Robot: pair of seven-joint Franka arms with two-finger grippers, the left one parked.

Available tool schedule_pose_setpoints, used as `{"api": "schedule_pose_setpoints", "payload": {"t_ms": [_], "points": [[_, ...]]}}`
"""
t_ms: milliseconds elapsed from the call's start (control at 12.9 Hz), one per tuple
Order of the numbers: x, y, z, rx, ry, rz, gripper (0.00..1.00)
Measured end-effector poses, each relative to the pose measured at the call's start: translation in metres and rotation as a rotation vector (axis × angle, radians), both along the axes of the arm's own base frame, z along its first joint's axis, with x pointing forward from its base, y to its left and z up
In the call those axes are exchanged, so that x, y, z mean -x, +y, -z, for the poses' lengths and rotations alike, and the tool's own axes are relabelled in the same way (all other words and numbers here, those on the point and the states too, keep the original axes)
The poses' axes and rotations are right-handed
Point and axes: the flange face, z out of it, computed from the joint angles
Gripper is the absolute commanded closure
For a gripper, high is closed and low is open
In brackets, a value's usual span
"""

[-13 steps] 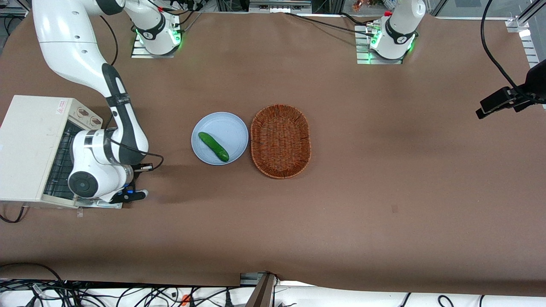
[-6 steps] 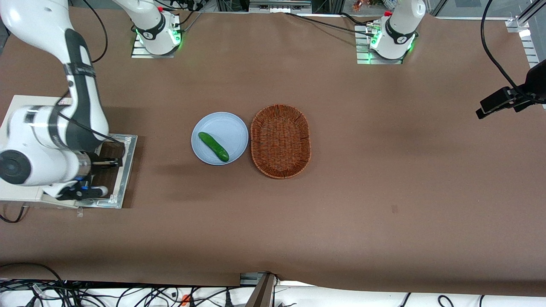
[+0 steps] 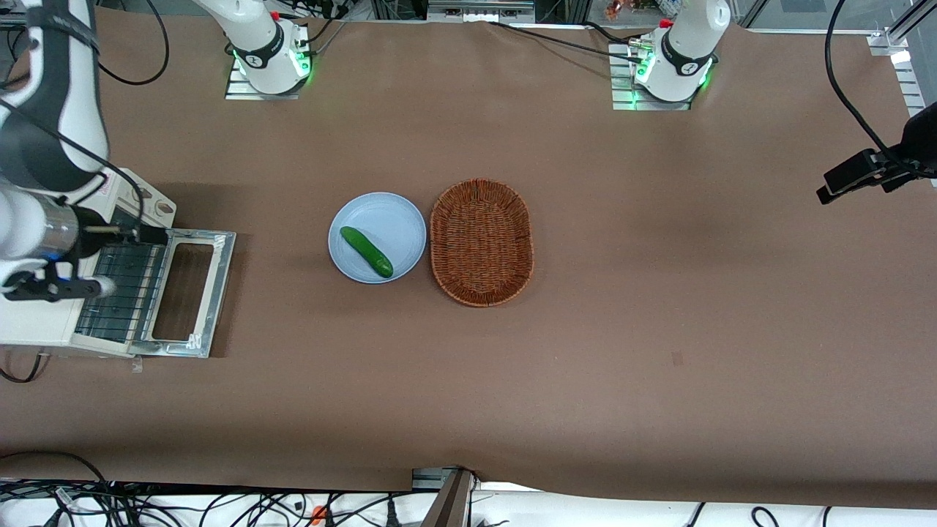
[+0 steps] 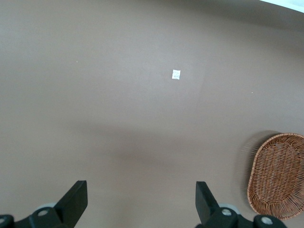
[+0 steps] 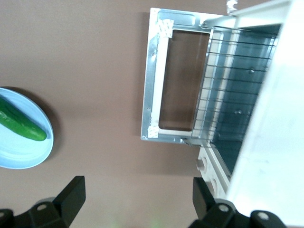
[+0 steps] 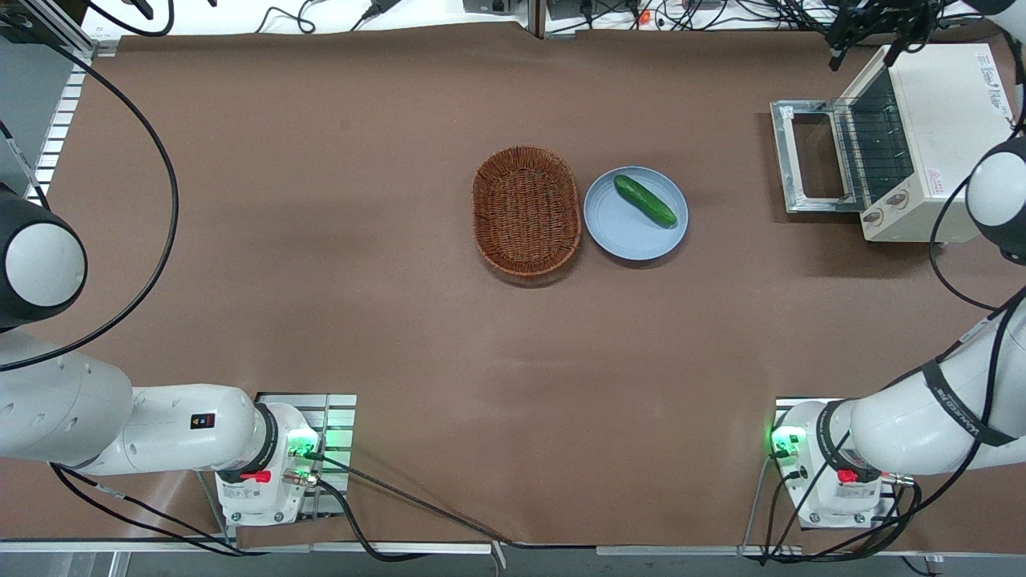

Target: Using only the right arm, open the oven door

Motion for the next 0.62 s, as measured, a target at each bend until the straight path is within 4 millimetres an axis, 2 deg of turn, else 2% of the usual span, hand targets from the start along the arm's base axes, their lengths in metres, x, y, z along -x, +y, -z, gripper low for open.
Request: {"api": "schedule_pose_setpoints", "payload": {"t_ms": [232, 620], "points": [[0.017, -0.016, -0.035, -0.007, -0.021, 0.01, 0.0], [0.037, -0.026, -0.077, -0.031, -0.066, 0.015, 0.0]]}}
